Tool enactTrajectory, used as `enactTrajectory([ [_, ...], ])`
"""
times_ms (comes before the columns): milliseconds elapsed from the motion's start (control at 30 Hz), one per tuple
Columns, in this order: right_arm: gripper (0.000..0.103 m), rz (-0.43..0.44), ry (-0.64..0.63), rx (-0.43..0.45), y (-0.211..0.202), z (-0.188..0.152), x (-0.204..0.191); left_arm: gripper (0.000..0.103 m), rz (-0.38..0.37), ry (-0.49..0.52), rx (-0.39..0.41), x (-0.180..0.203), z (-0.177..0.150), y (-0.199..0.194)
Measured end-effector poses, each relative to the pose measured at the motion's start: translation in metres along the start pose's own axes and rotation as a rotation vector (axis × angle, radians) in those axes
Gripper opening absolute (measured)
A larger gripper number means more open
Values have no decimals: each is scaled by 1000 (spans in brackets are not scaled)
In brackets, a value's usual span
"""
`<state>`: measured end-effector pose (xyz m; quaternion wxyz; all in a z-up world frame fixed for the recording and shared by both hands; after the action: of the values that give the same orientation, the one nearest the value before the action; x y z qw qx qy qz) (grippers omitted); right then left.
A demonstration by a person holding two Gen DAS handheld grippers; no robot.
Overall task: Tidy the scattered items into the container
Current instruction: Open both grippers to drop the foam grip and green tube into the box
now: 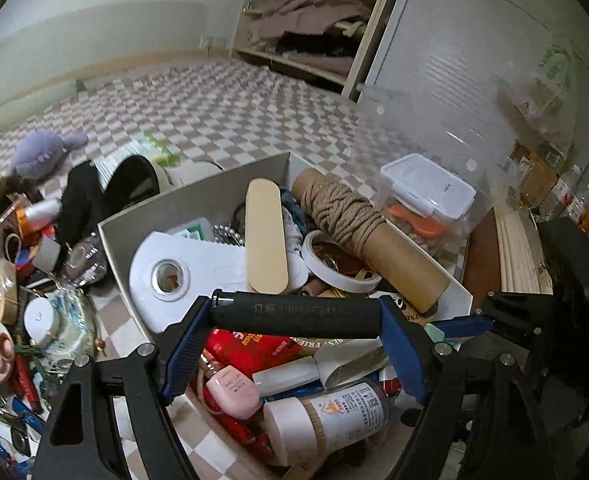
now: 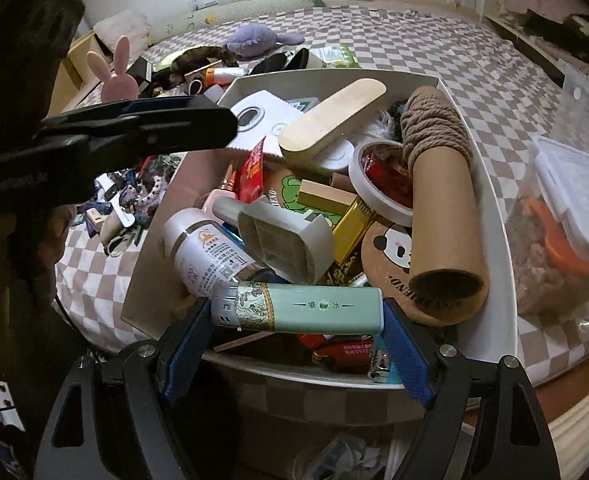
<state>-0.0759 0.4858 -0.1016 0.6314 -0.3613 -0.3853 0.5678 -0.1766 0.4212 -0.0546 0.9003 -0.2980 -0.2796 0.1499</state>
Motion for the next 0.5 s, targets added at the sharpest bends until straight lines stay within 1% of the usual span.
enactTrajectory([
  [167,83,12,26,-22,2,-2,3,82,-15,-41,-47,-3,0,14],
  [233,83,11,18,-18,2,-3,3,82,-19,-60,-60,-4,0,18],
  [333,83,5,1,-28,4,-6,2,82,-17,-78,-76,-6,-3,24],
  [433,84,20,5,-40,5,-10,2,82,-9,-87,-90,-7,-5,28],
  [500,84,17,5,-34,4,-10,2,82,-4,-89,-97,-7,-7,30],
])
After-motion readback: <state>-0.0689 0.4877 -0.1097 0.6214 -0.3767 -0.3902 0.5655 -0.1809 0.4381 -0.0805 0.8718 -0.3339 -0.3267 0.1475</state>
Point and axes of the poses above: each gripper's, at about its wrist camera, not at the fingertips, and y roughly the way its jaws point, x to its right, z to its top, the point moved 7 cm from there along y, roughly the way its jaws point, and after that the axes turned 13 degrees about -z, right-handed, at the moved point
